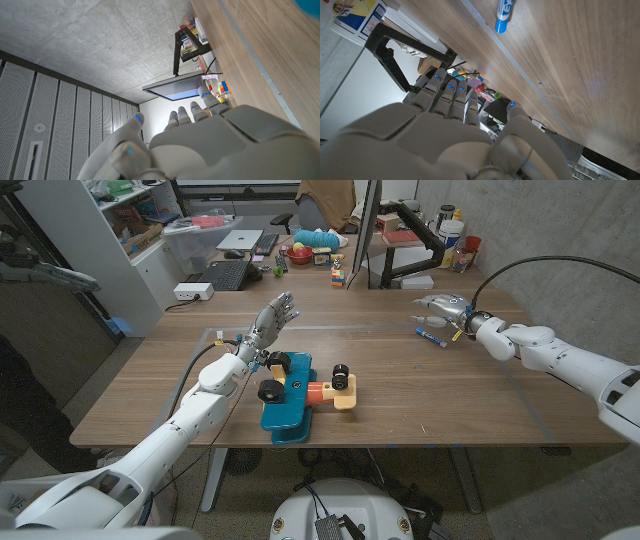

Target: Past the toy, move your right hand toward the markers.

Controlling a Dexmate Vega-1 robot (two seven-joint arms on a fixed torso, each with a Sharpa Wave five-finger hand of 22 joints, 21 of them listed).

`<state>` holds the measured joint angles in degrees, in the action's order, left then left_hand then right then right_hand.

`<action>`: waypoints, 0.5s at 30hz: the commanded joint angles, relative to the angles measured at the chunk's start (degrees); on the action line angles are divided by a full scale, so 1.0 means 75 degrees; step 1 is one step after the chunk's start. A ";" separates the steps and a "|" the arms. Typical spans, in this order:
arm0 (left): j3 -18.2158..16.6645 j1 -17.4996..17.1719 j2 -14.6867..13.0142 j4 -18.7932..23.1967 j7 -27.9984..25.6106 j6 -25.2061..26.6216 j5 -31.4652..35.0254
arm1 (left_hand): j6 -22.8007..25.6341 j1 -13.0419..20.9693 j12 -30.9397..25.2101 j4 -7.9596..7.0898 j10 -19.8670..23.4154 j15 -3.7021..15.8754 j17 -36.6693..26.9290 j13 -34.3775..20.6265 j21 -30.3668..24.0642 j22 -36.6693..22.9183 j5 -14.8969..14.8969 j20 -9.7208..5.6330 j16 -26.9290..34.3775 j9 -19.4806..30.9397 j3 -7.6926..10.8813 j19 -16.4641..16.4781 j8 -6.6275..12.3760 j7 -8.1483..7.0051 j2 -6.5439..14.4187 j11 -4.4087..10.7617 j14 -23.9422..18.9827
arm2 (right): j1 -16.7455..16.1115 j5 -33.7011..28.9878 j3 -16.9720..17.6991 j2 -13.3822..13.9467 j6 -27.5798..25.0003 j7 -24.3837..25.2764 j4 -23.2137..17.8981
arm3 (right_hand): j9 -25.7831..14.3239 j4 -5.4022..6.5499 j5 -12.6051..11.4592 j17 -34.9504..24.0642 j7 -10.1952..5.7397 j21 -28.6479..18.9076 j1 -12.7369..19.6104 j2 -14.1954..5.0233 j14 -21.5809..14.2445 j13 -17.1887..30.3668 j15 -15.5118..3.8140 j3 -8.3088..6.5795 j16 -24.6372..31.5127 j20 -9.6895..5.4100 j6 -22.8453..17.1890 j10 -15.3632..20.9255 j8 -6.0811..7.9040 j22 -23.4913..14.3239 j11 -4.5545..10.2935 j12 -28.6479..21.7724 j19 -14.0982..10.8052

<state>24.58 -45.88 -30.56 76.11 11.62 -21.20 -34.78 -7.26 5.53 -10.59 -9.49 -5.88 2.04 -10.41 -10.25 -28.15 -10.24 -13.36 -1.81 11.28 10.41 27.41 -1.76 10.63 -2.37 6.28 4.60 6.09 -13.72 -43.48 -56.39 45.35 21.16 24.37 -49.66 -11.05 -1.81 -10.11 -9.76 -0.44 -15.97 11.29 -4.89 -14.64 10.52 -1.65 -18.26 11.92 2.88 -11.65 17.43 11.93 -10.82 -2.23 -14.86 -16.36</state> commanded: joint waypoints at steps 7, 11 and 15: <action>-0.0024 -0.0140 -0.0080 0.0191 -0.0032 -0.0009 -0.0008 | 0.0001 -0.0092 -0.0025 -0.0014 0.0024 0.0224 0.0006 -0.0020 0.0037 -0.0041 -0.0033 -0.0284 -0.0022 0.0021 0.0045 0.0073 0.0036 0.0030 0.0278 -0.0026 -0.0049 | -0.0334 -0.0088 0.0224 0.0286 -0.0281 -0.0150 -0.0623 | -0.0034 -0.0035 0.0000 -0.0010 0.0036 -0.0122 -0.0009 0.0036 -0.0409 0.0038 -0.0034 0.0033 0.0024 0.0066 -0.0145 0.0252 0.0026 -0.0018 0.0007 -0.0056 -0.0297; -0.0034 -0.0183 -0.0115 0.0245 -0.0014 0.0006 -0.0032 | 0.0002 -0.0095 -0.0025 -0.0014 0.0022 0.0225 0.0006 -0.0020 0.0043 -0.0042 -0.0033 -0.0279 -0.0021 0.0021 0.0043 0.0077 0.0036 0.0039 0.0277 -0.0030 -0.0052 | -0.0430 -0.0133 0.0298 0.0360 -0.0369 -0.0167 -0.0805 | -0.0033 -0.0064 -0.0004 -0.0008 0.0018 -0.0095 0.0028 0.0038 -0.0340 0.0039 -0.0069 0.0020 -0.0036 0.0034 -0.0103 0.0208 0.0002 -0.0019 0.0052 -0.0024 -0.0259; -0.0057 -0.0250 -0.0187 0.0323 0.0036 0.0042 -0.0085 | 0.0000 -0.0097 -0.0026 -0.0014 0.0025 0.0232 0.0006 -0.0020 0.0047 -0.0042 -0.0033 -0.0289 -0.0021 0.0021 0.0041 0.0084 0.0035 0.0034 0.0275 -0.0020 -0.0055 | -0.0553 -0.0141 0.0401 0.0431 -0.0496 -0.0204 -0.1010 | -0.0033 -0.0087 -0.0007 -0.0007 -0.0001 -0.0066 0.0057 0.0041 -0.0323 0.0039 -0.0076 0.0011 -0.0069 0.0025 -0.0073 0.0150 -0.0014 -0.0021 0.0039 0.0012 -0.0213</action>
<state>24.50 -46.83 -31.15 77.42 11.55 -21.22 -34.78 -7.26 5.53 -10.59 -9.49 -5.87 2.04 -10.41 -10.25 -28.15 -10.24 -13.36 -1.61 11.28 10.41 27.41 -1.56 10.63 -2.37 6.28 4.60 6.09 -15.91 -43.96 -54.88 47.23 19.21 23.31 -53.79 -11.05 -2.05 -10.11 -9.75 -0.30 -16.41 11.29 -4.89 -17.09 10.52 -1.78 -18.03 11.64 3.57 -12.39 18.84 11.97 -10.81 -2.04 -14.86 -18.07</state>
